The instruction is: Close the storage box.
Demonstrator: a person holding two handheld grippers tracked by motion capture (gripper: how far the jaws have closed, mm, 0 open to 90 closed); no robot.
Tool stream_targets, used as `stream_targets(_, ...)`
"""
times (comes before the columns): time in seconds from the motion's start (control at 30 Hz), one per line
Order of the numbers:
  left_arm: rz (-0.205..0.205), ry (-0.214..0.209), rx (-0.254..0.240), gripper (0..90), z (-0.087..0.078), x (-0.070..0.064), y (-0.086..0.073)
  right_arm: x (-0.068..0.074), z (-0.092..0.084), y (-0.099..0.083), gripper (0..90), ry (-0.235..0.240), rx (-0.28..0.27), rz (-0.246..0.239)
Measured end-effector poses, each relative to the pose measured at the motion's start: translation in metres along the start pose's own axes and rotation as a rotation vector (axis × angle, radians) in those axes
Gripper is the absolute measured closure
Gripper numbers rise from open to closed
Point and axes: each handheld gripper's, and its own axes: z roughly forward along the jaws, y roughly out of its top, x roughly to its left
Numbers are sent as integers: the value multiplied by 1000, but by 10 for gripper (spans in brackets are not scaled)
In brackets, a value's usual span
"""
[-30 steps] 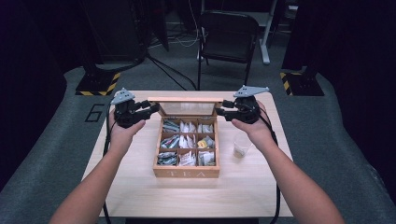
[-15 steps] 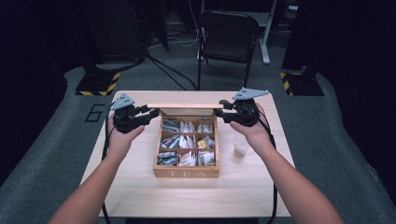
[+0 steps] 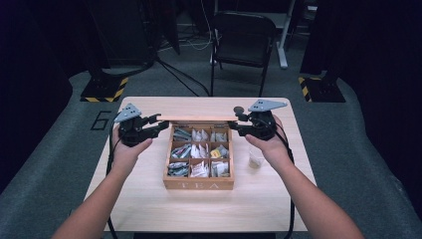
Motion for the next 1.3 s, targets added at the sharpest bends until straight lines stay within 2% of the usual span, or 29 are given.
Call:
stream_targets(0.6, -3, -15, 4, 540, -9, -10, -21, 11, -4, -21, 533, 18, -6, 0)
stream_targets(0.73, -16, -24, 3, 535, -11, -12, -29, 16, -5, -29, 531, 9, -14, -10)
stream_targets(1.3, -1, -25, 13, 533, -18, -24, -58, 33, -7, -60, 517, -11, -11, -32)
